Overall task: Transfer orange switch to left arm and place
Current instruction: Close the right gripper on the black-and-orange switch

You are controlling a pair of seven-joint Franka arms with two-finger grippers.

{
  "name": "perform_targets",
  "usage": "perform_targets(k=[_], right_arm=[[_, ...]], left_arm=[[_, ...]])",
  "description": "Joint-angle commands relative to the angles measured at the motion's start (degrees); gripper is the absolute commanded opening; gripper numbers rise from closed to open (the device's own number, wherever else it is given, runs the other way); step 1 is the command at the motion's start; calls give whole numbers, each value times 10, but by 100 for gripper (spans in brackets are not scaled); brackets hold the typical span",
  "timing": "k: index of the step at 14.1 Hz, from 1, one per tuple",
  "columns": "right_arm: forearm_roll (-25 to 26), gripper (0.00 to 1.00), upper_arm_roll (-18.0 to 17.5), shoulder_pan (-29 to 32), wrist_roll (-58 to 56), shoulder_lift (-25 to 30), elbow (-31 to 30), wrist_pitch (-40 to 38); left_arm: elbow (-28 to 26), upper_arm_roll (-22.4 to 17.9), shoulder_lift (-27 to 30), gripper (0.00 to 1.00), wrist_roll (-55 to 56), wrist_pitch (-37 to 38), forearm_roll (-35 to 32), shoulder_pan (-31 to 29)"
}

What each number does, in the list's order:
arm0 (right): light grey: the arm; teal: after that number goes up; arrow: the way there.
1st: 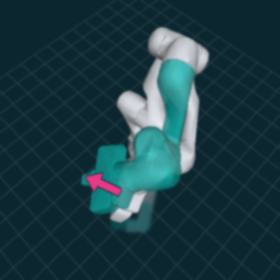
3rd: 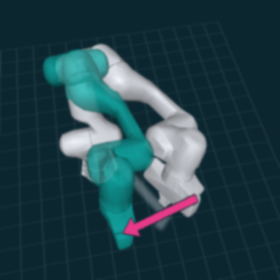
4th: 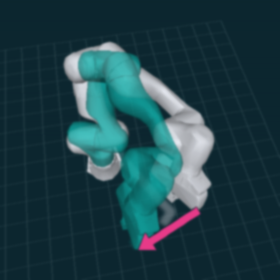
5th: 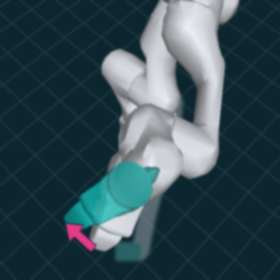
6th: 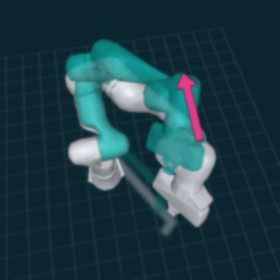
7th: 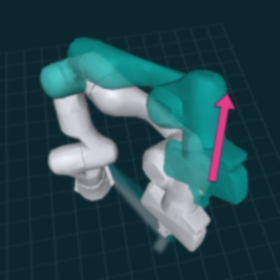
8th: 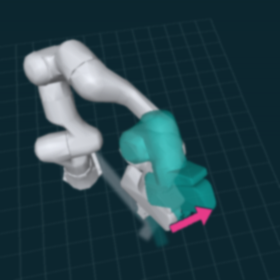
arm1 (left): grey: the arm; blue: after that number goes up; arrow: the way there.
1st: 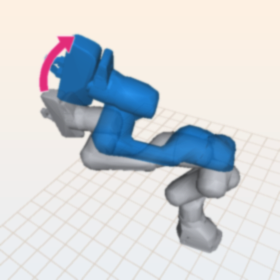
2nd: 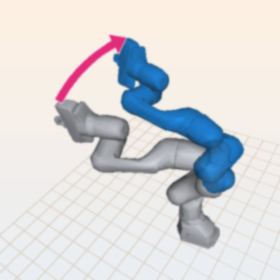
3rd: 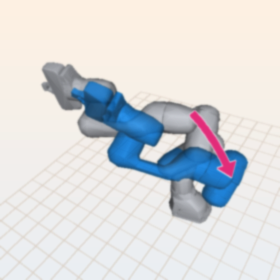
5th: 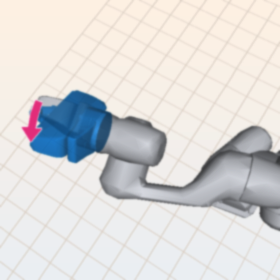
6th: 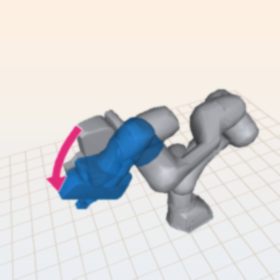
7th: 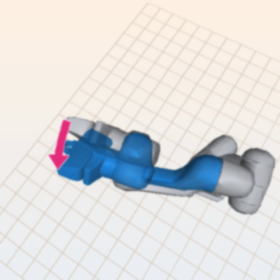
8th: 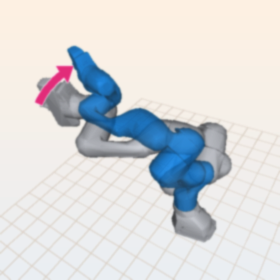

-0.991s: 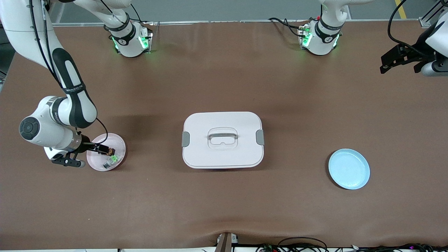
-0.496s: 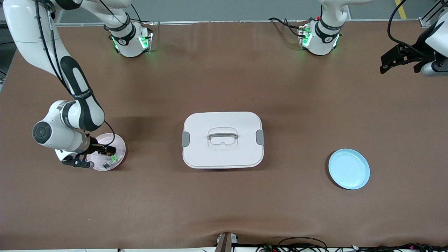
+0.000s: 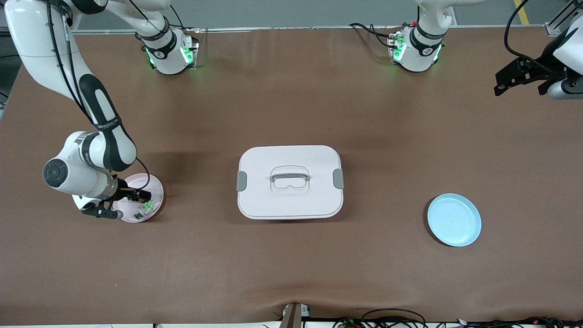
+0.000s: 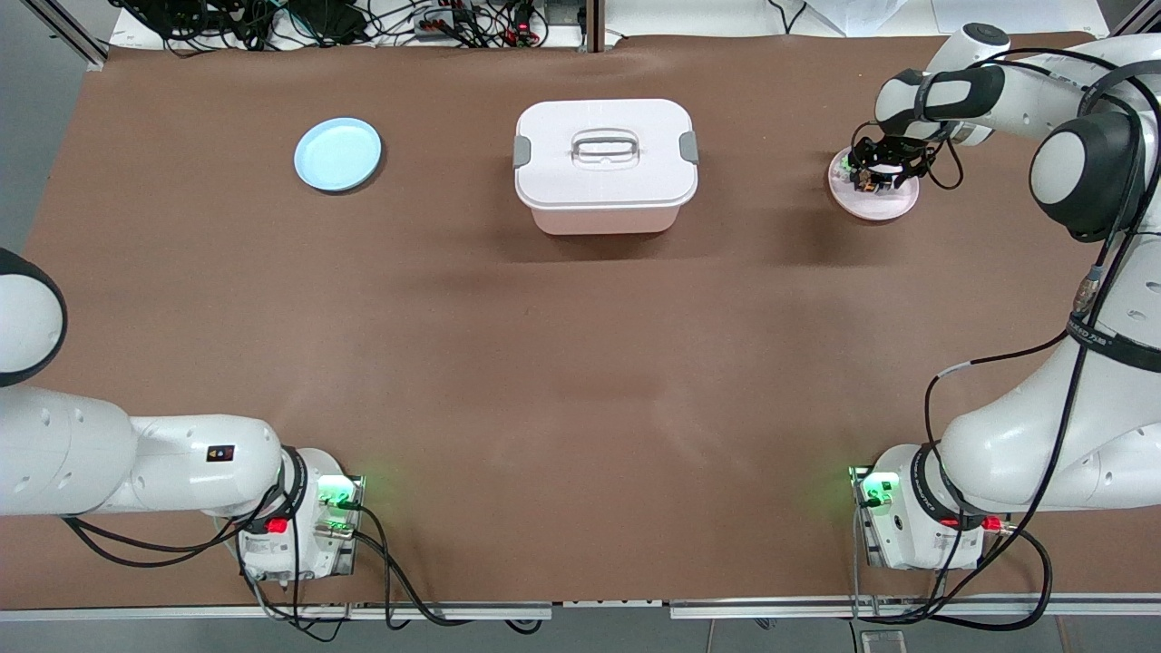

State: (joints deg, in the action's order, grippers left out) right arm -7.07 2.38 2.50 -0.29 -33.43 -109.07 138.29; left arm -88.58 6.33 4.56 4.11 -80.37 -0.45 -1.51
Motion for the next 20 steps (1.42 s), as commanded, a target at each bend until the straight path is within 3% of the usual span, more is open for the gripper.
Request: perform_targets(k=[1,13,14,15,17,20], right_arm=[[-8,100,-1,2,-7,-8,9,1],[-8,100,-2,8,-23,-8,11,2],[-8,96,-2,8,-23,-8,10,2],[-8,74,-1,7,-24,-8,11,2],[-8,0,-2,4,-22,-8,11,-4],[-11,0,-2,6,-16,-8,11,-6]], left_arm=[[11,2,-10,100,-7,2,5,-1],[11,0,-18,100,-7,-15,9,-4],[10,0,-20,100,-6,-23,8,-4],[10,0,-22,100,-7,-23,7,-5],[9,1,-22,100,-8,-22,7,-6],[10,1,-21,100,-9,-21,7,-3]])
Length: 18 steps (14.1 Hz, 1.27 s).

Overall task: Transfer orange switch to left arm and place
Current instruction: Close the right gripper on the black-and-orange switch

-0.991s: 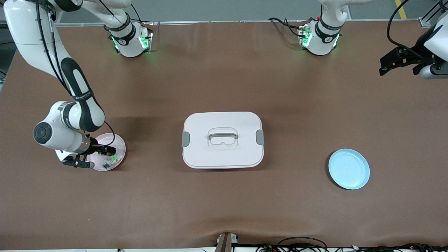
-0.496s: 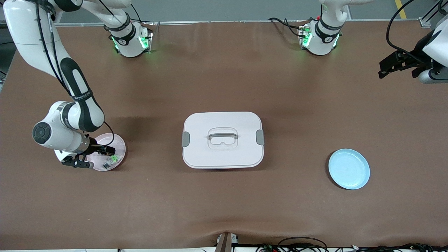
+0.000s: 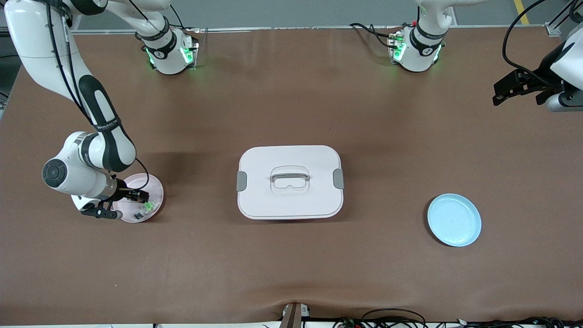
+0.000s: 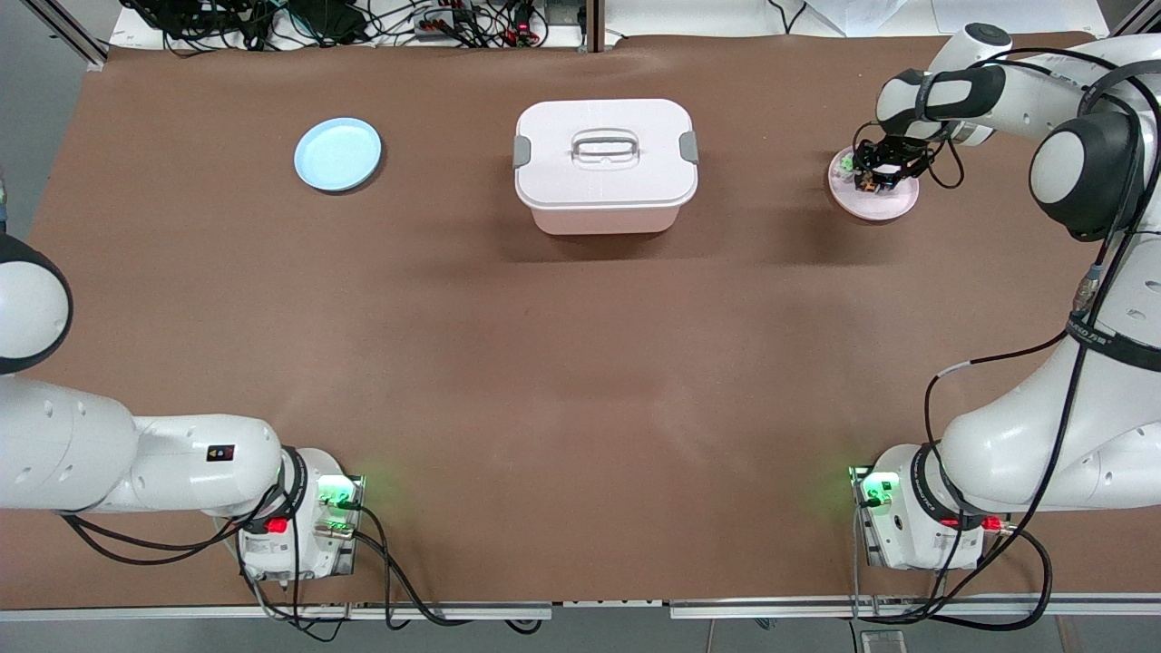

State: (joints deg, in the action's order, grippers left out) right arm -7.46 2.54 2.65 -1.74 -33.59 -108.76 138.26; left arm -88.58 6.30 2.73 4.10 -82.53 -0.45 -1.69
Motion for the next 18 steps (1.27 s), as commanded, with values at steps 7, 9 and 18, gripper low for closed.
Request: perform_targets(k=[7,9,18], right_arm=[[-71,0,-1,4,12,2,85,-173],[-77,0,-1,3,68,4,124,-242],[-141,0,-68,-11,416,59,155,-328]], left_arm=[[8,2,1,100,-8,4,7,-2],[7,2,2,100,-8,4,7,-2],[9,2,-6,100,5,-11,11,2]])
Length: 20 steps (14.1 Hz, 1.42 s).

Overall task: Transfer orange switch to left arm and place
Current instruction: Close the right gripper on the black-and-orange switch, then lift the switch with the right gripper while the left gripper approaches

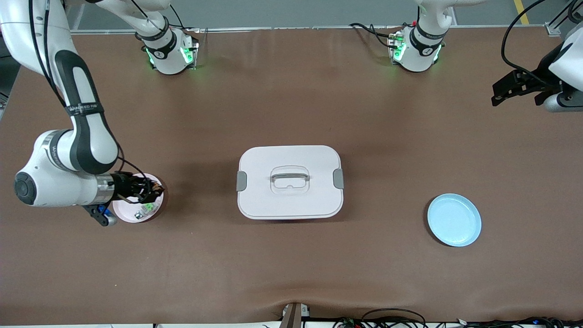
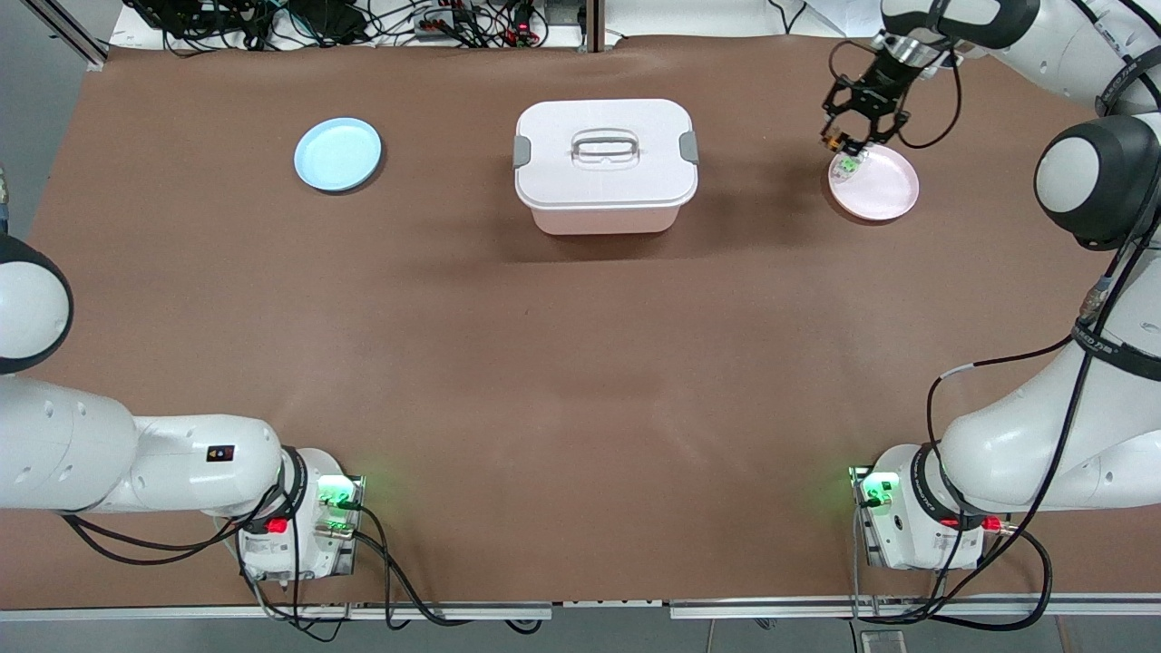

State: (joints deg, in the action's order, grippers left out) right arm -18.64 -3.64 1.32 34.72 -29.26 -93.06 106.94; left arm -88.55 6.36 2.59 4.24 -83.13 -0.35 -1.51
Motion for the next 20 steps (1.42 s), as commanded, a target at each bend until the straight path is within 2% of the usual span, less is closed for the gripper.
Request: perform_targets(k=[1,4,8,12,15,18,20], right_arm=[[-51,0,-8,-3,71,19,3,-28],[-139,0,-8,-15,149,24,37,-66],[-200,0,-8,-54,273,38,76,-89],[-259,0,-7,-106,351,54,92,-81],[-276,0,-7,-137,416,53,127,-58],[-286,0,-7,-179,499,52,162,-31],[-285,0,-5,-219,555,51,179,14]], left_arm=[[7,1,-5,100,3,-4,10,0],[7,2,-2,100,4,-1,10,0],[10,19,-5,100,29,-6,20,2],[11,19,-24,100,30,-26,86,16],[11,30,-36,100,43,-61,94,43],[11,34,-49,100,59,-74,177,56],[11,37,-55,100,60,-75,223,56]])
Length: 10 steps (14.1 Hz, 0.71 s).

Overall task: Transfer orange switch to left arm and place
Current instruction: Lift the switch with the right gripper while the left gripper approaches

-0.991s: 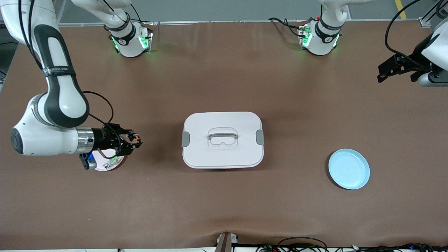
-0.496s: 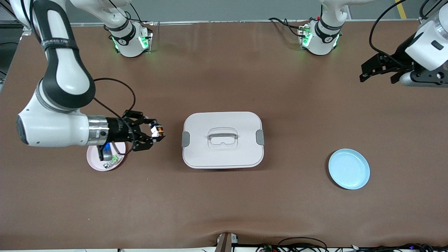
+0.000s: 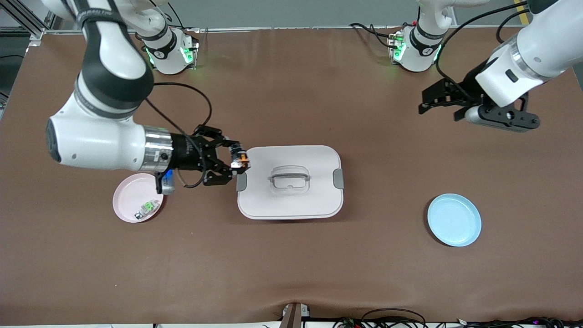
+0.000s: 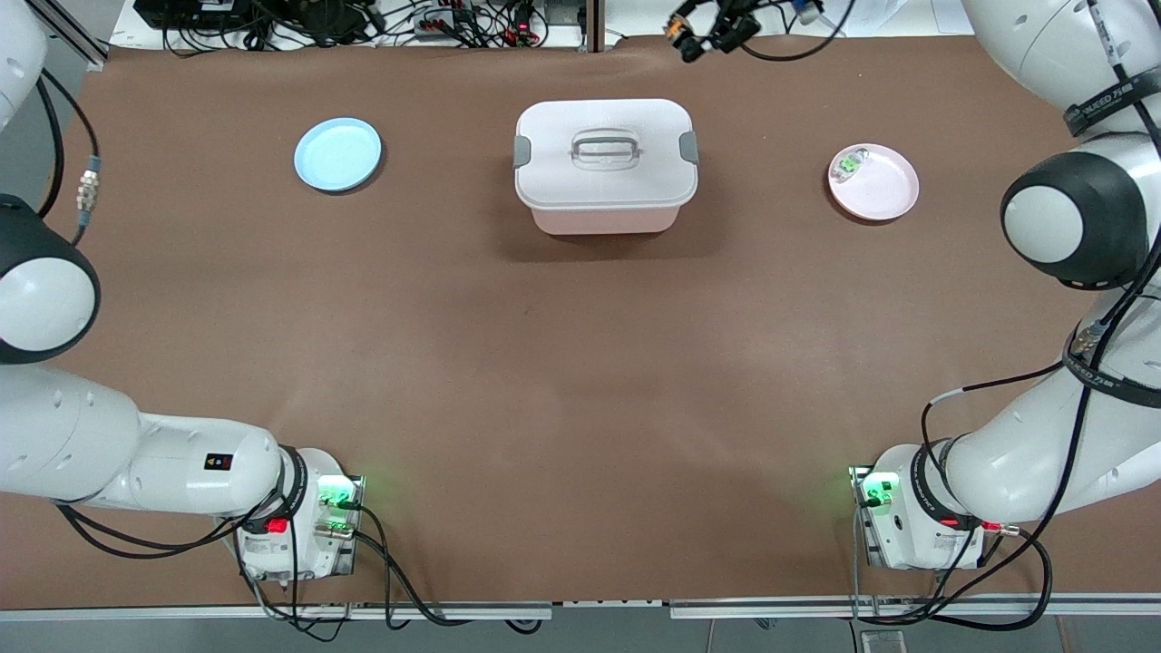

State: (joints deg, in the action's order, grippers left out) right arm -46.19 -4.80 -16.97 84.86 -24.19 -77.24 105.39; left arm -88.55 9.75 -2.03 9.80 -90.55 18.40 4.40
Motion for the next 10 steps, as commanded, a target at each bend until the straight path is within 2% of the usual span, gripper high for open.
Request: perform_targets(k=[1,5,8,10], right_arm=[[-9,0,7,-51,76,-2,24,50],[-8,0,8,-92,141,-4,51,63],[0,0,13,-122,179,-4,52,66],[29,0,10,-143,223,-3,51,96]], left_arm=[[11,7,-10,100,5,-1,44,0],[11,34,-12,100,9,-47,50,3],[8,48,-14,100,8,-96,94,5],[9,51,-24,100,7,-130,99,24]])
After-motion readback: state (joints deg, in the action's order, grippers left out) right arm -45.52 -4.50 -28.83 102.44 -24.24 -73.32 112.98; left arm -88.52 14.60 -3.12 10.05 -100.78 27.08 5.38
